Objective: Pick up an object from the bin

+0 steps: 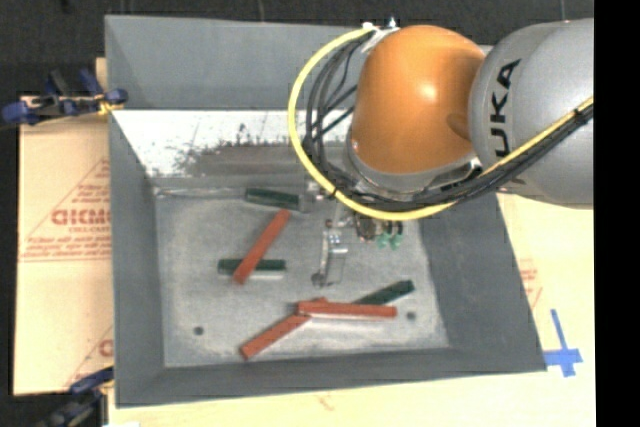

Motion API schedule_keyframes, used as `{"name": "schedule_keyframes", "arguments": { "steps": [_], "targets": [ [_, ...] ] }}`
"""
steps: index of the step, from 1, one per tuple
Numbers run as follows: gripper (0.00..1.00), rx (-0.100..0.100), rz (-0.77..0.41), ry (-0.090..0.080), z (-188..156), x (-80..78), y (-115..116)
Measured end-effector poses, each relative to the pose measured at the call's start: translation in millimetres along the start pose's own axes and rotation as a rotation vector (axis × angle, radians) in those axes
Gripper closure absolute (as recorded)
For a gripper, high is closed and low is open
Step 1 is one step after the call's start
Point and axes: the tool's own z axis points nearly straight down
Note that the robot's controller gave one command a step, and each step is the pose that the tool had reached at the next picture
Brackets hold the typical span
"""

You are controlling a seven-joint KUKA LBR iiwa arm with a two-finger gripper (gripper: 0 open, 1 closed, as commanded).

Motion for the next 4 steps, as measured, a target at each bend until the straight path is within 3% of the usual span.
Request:
{"name": "schedule_keyframes", "arguments": {
  "steps": [1, 2, 3, 4],
  "targets": [
    [0.00, 0.001, -0.169, -0.004, 44.0, -22.0, 3.6],
    [0.00, -0.001, -0.169, -0.006, 82.1, -75.7, 47.4],
    [0.00, 0.001, -0.408, -0.001, 98.0, -79.7, 49.6],
    [0.00, -0.001, -0.539, 0.003, 181.3, -91.6, 25.3]
  ]
}}
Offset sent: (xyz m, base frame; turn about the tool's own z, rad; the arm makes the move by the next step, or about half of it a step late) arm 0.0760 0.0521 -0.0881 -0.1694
